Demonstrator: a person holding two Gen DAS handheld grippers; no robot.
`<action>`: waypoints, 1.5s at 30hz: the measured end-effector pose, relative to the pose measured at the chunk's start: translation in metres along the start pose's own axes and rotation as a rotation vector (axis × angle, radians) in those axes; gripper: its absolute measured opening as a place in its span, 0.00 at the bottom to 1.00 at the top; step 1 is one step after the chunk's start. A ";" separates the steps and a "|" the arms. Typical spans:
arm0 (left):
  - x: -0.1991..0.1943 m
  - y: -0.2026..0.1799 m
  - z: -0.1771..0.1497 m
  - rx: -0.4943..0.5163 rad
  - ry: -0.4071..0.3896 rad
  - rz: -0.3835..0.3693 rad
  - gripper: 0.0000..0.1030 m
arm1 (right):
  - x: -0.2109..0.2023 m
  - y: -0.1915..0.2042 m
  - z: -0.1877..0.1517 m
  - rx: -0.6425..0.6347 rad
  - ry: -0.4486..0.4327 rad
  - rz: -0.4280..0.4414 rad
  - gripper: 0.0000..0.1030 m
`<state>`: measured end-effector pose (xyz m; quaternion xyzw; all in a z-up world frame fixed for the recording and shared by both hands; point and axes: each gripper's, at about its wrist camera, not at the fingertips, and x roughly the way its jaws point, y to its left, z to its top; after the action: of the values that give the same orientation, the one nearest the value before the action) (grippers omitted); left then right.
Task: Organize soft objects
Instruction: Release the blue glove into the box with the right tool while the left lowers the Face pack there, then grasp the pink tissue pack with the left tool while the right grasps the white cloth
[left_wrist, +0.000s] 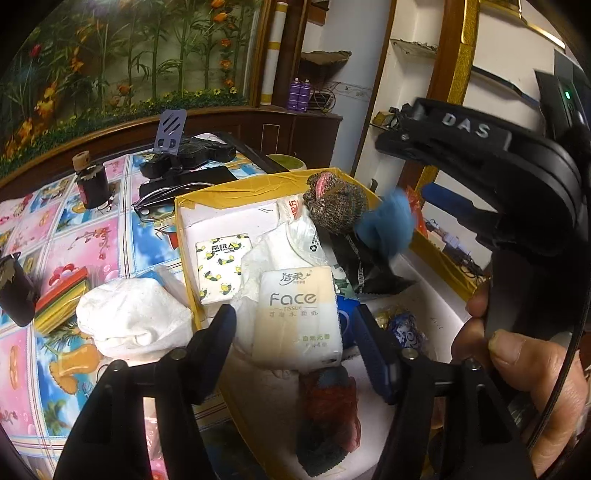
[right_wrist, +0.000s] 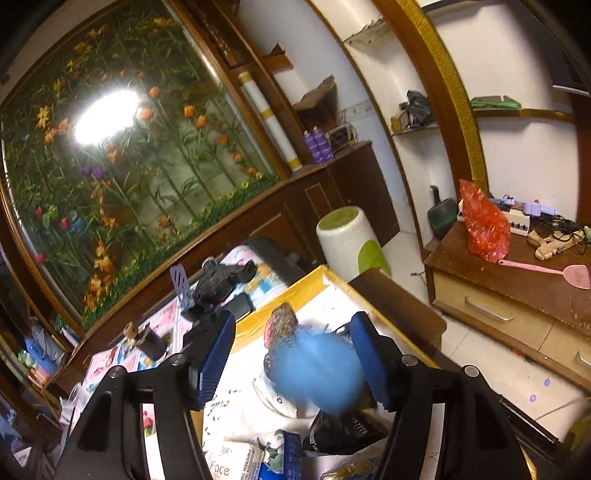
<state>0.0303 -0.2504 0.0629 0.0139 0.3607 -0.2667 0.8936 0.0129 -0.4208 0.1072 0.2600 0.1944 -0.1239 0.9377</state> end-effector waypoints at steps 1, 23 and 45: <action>-0.002 0.001 0.000 -0.007 -0.004 -0.007 0.66 | -0.003 -0.001 0.001 0.011 -0.011 0.012 0.67; -0.064 0.064 -0.011 -0.024 -0.048 0.074 0.89 | -0.032 0.046 -0.021 -0.145 -0.161 0.148 0.71; -0.008 0.100 -0.047 -0.020 0.211 0.211 0.57 | -0.021 0.061 -0.033 -0.204 -0.101 0.209 0.75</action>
<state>0.0442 -0.1505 0.0166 0.0706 0.4517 -0.1647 0.8740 0.0041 -0.3497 0.1170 0.1757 0.1304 -0.0183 0.9756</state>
